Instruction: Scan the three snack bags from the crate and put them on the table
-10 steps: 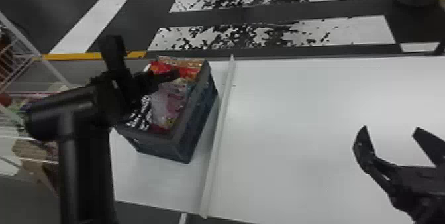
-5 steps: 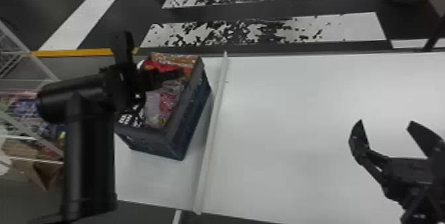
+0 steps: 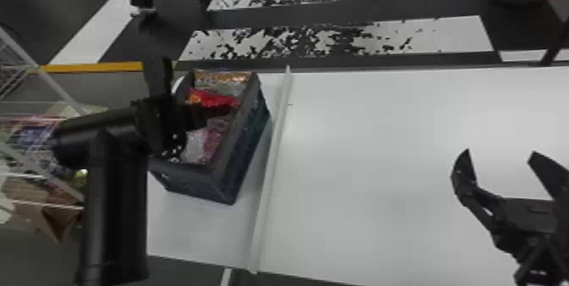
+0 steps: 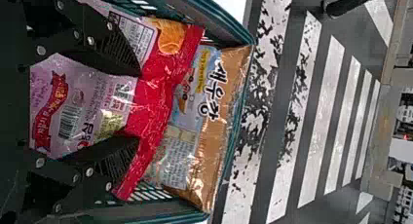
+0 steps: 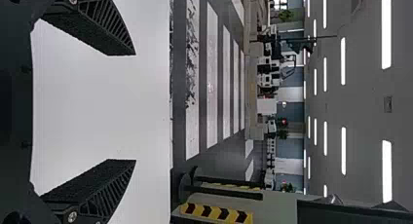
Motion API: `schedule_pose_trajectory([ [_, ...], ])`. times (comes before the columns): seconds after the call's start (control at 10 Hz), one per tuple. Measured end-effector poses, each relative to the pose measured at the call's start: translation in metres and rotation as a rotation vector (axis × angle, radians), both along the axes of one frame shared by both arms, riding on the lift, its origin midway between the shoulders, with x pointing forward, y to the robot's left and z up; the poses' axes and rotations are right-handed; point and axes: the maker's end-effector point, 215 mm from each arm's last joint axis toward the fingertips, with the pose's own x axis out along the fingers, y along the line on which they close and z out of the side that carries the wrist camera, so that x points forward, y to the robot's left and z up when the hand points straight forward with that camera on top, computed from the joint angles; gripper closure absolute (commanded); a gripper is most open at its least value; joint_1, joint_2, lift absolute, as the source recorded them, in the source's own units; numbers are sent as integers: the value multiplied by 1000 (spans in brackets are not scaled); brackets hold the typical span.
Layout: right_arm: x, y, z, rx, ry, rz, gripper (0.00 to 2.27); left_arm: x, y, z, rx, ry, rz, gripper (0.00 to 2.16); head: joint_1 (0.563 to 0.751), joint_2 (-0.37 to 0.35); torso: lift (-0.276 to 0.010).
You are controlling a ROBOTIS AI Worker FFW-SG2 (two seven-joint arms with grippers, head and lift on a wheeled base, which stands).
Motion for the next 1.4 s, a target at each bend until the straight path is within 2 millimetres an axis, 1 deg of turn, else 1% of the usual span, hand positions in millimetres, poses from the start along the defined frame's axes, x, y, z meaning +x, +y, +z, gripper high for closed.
schedule_pose_trajectory([
  [0.2,-2,-1,3,4,-11,-17,97,-5,1,-1,-25,-20,-13,2135,695,216,-94],
  [0.4,-3,3,4,12,-17,-17,97,-17,15,-10,-21,-34,4,2132,695,234,-94],
  [0.5,-3,4,6,15,-22,-20,97,-23,22,-8,-2,-46,21,2135,695,247,-94],
  [0.6,-3,3,9,17,-31,-24,97,-27,26,1,17,-64,35,2135,695,253,-94],
  [0.8,-3,2,15,21,-45,-28,97,-36,32,32,36,-130,54,2135,695,263,-94],
  [0.9,-3,2,17,22,-48,-30,97,-41,30,46,40,-163,51,2135,695,262,-94],
  [1.0,-4,2,17,23,-49,-30,97,-45,26,57,43,-185,42,2135,695,260,-94],
  [1.2,-7,1,21,26,-54,-37,97,-54,21,72,46,-217,35,2135,695,257,-94],
  [1.4,-11,0,26,32,-65,-43,97,-60,19,93,56,-258,36,2135,695,256,-94],
])
